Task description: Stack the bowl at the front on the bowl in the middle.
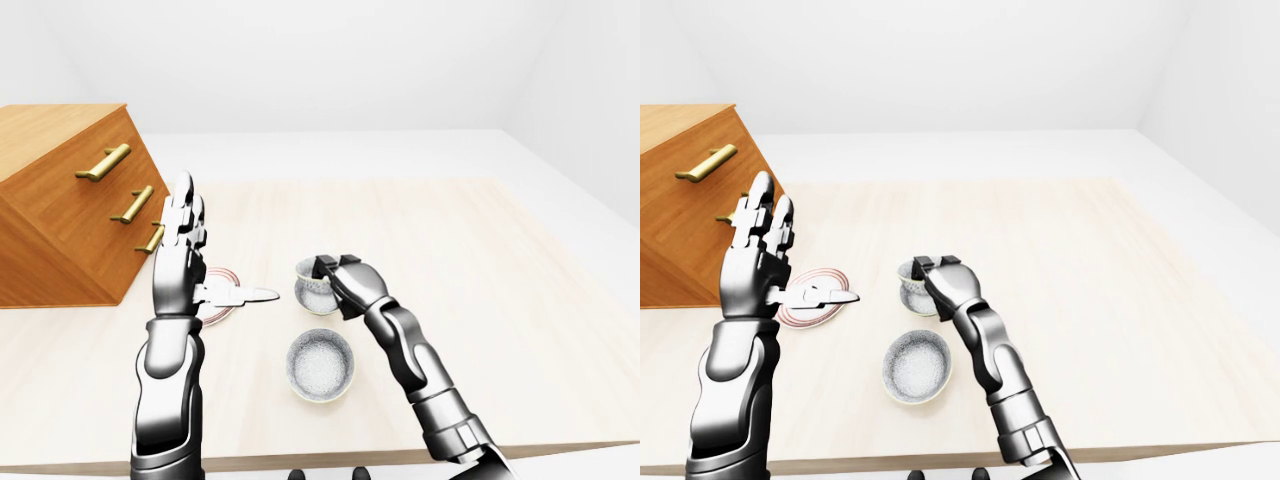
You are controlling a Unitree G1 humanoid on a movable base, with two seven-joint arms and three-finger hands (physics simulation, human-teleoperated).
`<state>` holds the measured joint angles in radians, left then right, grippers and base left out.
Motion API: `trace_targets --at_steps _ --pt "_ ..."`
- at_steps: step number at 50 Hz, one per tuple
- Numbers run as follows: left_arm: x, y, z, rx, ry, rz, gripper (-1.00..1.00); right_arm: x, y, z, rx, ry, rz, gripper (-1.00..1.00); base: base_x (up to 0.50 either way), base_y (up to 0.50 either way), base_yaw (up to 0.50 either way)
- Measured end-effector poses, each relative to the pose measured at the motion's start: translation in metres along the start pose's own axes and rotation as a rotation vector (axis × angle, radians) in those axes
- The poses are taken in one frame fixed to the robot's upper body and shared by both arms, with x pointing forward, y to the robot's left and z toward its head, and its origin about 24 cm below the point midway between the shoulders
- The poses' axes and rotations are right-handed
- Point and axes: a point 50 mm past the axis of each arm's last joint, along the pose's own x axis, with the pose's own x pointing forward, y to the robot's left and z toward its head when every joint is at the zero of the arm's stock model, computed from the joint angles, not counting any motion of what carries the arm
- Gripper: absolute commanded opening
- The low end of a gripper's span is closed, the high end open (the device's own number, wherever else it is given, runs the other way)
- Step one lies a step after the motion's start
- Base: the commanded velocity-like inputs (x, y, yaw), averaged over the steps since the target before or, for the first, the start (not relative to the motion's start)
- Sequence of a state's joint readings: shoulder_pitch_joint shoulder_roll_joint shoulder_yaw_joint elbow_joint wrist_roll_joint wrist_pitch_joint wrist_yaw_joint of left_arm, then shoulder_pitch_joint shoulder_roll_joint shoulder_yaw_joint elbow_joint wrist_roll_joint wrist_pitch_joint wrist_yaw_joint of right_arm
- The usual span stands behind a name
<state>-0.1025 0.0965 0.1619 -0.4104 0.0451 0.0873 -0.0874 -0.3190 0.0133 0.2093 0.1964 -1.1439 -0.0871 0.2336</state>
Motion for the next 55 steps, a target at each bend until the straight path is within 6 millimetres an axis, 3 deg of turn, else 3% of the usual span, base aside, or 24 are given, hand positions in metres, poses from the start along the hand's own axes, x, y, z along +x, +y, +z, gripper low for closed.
trace_targets --at_steps 35,38,49,55 --pt "-0.001 0.003 -0.005 -0.004 0.023 0.007 1.00 0.013 0.007 0.012 -0.021 -0.025 0.048 -1.00 0.00 0.00 0.00" --pt "-0.001 0.003 -0.005 -0.004 0.023 0.008 1.00 0.015 0.006 0.013 -0.025 -0.028 0.050 -0.92 0.00 0.00 0.00" --pt "-0.002 0.003 -0.005 -0.003 0.022 0.010 1.00 0.015 0.002 0.012 -0.097 -0.014 0.048 -1.00 0.00 0.00 0.00" --pt "-0.002 0.003 -0.004 -0.003 0.020 0.010 1.00 0.013 -0.001 0.009 -0.113 -0.006 0.042 -0.85 0.00 0.00 0.00"
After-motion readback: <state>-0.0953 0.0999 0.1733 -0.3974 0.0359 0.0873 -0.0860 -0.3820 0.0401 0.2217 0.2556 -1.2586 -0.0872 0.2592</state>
